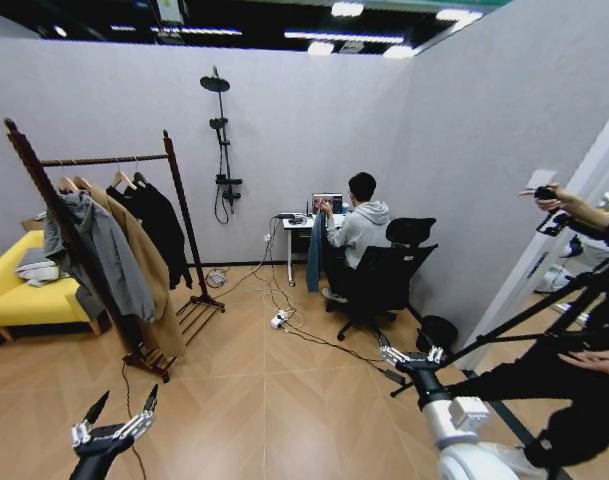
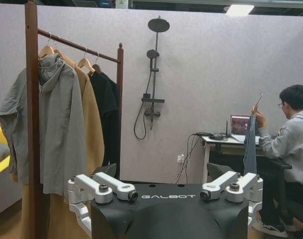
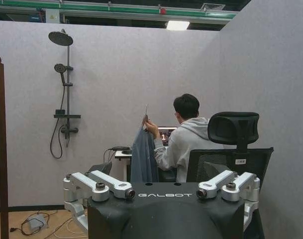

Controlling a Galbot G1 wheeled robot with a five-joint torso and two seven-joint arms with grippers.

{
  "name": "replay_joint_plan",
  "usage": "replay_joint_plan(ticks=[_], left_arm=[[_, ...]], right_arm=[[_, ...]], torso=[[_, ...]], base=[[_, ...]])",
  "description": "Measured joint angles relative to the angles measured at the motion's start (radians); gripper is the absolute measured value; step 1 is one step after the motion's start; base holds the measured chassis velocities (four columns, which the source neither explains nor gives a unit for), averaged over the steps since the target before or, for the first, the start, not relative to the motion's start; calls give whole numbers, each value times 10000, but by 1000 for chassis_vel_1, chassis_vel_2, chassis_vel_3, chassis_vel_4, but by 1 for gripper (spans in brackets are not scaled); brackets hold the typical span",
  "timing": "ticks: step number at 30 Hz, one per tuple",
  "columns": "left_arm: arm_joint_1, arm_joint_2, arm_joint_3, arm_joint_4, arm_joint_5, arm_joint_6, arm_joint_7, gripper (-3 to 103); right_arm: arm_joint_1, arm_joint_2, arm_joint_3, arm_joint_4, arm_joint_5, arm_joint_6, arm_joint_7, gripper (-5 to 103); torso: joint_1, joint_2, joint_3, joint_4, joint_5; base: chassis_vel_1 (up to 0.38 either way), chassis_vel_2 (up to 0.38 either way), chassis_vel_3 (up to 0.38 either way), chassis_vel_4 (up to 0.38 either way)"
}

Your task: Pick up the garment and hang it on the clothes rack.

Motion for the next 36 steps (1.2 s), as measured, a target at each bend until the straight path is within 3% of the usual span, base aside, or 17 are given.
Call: replay_joint_plan(ticks=[19,36], left_arm=[[0,0,0,0,0,0,0,100],[0,0,0,0,0,0,0,100]], right_arm=[[-471,68,82,354,69,199,-25,100],[-497,-64,138,784,518,-338,-622,100]], torso=[[0,0,0,0,0],[-4,2,-1,-1,0]], base=[[0,0,0,0],[-13,14,11,-14]])
